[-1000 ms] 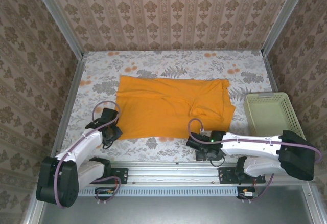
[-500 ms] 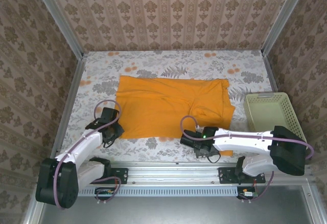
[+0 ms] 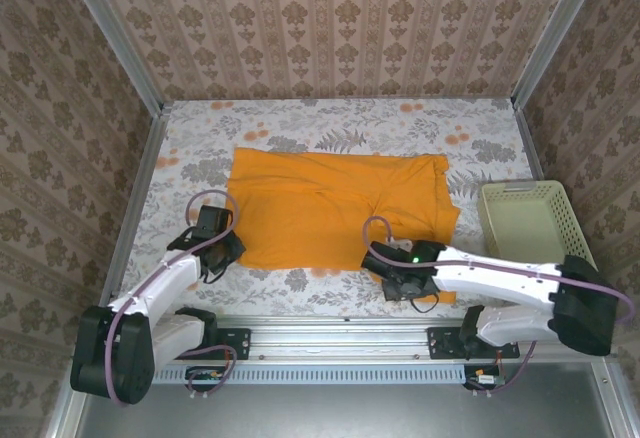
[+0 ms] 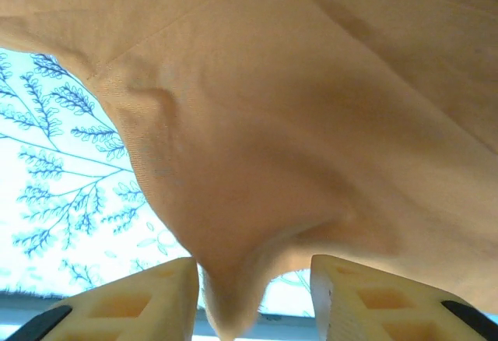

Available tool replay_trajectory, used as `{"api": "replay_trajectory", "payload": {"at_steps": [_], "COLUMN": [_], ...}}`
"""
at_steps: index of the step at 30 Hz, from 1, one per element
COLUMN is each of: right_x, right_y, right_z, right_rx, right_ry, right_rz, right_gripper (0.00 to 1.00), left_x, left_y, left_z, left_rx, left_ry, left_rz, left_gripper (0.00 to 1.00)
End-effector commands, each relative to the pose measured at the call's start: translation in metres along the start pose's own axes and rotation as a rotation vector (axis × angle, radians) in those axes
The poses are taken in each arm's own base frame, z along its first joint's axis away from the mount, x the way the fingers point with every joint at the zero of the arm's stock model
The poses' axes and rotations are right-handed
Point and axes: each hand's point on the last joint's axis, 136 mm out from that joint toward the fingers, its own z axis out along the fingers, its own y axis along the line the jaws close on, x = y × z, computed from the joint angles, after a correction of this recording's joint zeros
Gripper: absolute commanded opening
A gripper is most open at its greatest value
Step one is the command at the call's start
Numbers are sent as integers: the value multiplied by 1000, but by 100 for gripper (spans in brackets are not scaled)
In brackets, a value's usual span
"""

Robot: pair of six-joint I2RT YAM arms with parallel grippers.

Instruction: Fold the inside-out t-shirt

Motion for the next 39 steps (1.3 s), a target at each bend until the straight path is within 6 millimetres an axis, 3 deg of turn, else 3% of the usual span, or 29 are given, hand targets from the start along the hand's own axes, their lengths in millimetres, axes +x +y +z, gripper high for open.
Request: {"api": "replay_trajectory", "payload": {"at_steps": [1,4,9,14,19,22,31,33,36,39], "right_x": [9,18,16,-2,-15,-21,-58,-67,-72,-57], "right_y": [-43,-66,-70,-44,-6,7,36,40,36,29], "right_z": [-9,-4,10,17,48,69,96,96,78,56], "right_rx": [138,199,190,142,56,42,-12,-13,29,42], "right_ry": [-20,-12,-5,5,64,98,86,91,70,68], "right_rz": [48,129,215,174,169,162,84,63,21,6], "right_gripper": [46,47,50,52,51,50,50,48,49,51], "left_x": [-12,-18,-25,-33,-37,-36,-35,-36,-40,-39], "left_y": [-2,4,7,13,14,20,46,51,50,46], "left_z": [-4,0,4,3,1,-2,-9,-10,-12,-11], "left_rx": [-14,-40,-41,-43,-26,-34,-48,-44,-23,-6], "left_ry": [-27,-44,-29,-34,-36,-42,-74,-83,-93,-78], "left_rz": [25,29,22,-3,-36,-53,-193,-226,-227,-211], "left_gripper": [7,7,4,1,0,0,0,0,0,0]}}
